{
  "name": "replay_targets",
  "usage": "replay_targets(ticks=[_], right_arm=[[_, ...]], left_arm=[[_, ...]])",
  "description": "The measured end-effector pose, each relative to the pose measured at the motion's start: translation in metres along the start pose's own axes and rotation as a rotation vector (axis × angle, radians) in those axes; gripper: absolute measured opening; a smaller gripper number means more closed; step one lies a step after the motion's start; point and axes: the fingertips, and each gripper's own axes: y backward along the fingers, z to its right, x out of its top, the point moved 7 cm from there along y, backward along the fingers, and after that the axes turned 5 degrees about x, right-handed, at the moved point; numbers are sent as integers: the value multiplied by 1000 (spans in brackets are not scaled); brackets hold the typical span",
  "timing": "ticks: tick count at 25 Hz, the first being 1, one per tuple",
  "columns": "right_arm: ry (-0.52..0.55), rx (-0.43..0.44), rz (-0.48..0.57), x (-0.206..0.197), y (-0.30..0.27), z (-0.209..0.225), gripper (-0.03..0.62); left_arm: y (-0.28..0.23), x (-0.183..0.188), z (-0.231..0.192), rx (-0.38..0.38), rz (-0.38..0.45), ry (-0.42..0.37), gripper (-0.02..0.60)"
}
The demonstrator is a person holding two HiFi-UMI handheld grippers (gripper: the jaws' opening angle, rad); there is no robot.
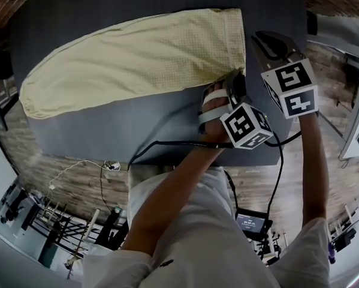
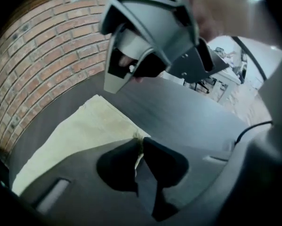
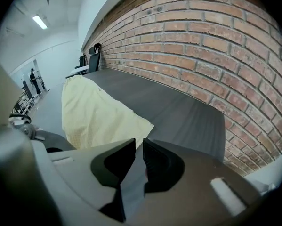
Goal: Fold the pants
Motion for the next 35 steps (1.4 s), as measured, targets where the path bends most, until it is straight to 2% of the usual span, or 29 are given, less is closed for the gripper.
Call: replay_targets(ticks=[4, 8, 11, 17, 19, 21, 25, 29, 35], right_arm=[[5, 3, 2, -1, 1, -3, 57], [-15, 13, -3, 0, -1, 0, 58], [-110, 82, -7, -2, -9, 2, 176], [-265, 116, -24, -1, -34, 11, 184], [-284, 126, -47, -1, -44, 11, 190], [-242, 120, -101, -1, -50, 6, 172], [-137, 116, -178, -6, -50, -10, 51], [-182, 87, -163, -12, -38, -13, 37], [-180, 54, -159, -18, -10, -20, 35]], left_arm=[[1, 0, -3, 3, 23, 43, 34], [3, -2, -6, -32, 35, 77, 28], [8, -7, -3, -62, 35, 109, 28], [20, -21, 10, -99, 28, 120, 26], [23, -25, 13, -111, 27, 119, 26], [25, -27, 16, -122, 28, 112, 26], [30, -31, 22, -143, 27, 101, 26], [33, -34, 26, -181, 24, 117, 26], [47, -33, 35, -256, 55, 150, 26]])
